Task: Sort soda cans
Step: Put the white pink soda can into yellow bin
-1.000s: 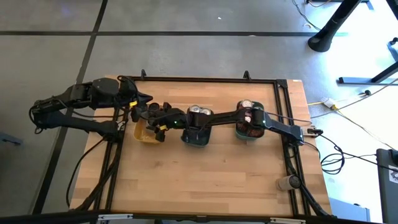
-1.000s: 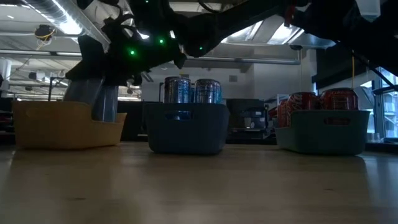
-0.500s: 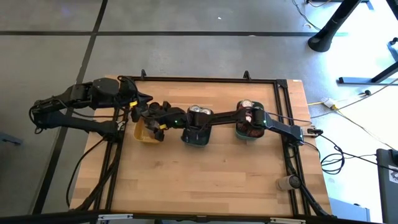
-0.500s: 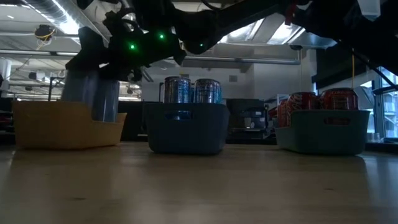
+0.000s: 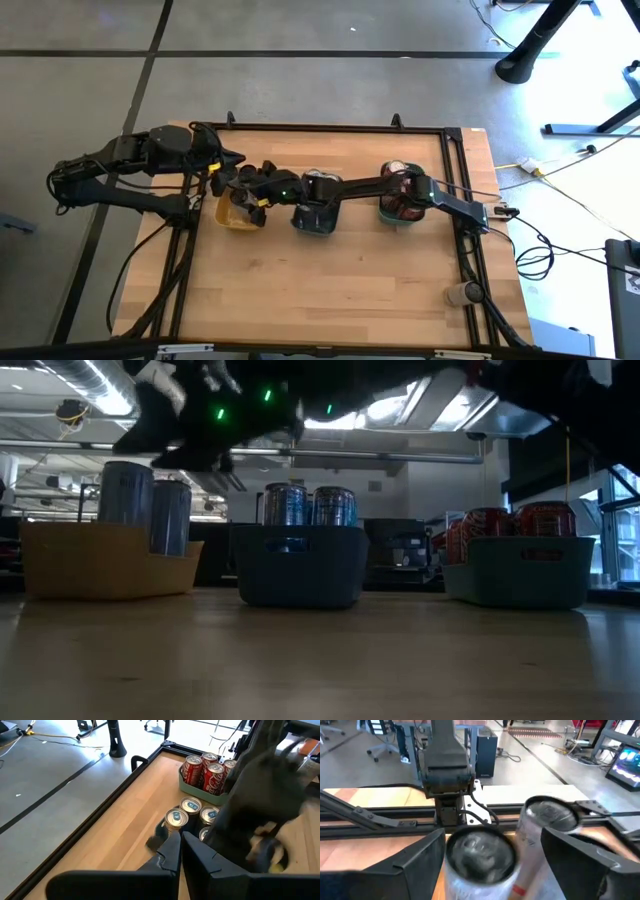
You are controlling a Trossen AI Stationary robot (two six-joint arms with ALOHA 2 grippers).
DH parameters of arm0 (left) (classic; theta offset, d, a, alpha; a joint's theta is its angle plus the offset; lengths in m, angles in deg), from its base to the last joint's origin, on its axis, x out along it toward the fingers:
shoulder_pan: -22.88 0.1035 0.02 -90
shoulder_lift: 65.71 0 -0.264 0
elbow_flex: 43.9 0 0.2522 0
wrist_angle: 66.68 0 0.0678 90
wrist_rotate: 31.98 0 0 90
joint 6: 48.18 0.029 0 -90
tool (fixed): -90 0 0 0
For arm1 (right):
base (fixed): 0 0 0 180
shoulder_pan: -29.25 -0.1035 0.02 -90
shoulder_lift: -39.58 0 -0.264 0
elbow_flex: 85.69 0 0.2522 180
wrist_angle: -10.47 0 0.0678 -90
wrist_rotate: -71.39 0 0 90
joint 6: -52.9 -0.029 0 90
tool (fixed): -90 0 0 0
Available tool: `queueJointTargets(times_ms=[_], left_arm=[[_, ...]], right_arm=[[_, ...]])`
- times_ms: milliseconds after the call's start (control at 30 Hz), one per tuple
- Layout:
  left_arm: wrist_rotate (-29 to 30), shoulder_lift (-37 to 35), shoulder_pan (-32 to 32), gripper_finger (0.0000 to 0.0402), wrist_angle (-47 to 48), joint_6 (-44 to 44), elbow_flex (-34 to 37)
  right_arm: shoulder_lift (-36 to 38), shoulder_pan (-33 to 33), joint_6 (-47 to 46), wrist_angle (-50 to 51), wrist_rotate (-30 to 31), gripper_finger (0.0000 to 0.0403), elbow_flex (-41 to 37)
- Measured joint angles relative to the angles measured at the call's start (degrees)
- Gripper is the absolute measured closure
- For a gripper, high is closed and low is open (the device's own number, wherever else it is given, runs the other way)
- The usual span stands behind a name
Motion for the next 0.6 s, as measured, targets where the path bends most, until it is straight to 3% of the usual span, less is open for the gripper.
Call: queueJointTargets(times_ms=[433, 600], left_arm=[[-0.1, 0.0, 0.0, 0.0393, 1.6, -1.2, 0.0], [0.0, 0.0, 0.0, 0.0393, 2.0, -1.2, 0.0]], right_arm=[[8.8, -2.8, 3.4, 26.1, -0.3, 0.0081, 0.1], [5.5, -3.2, 0.7, 24.7, -1.9, 0.0142, -1.0]])
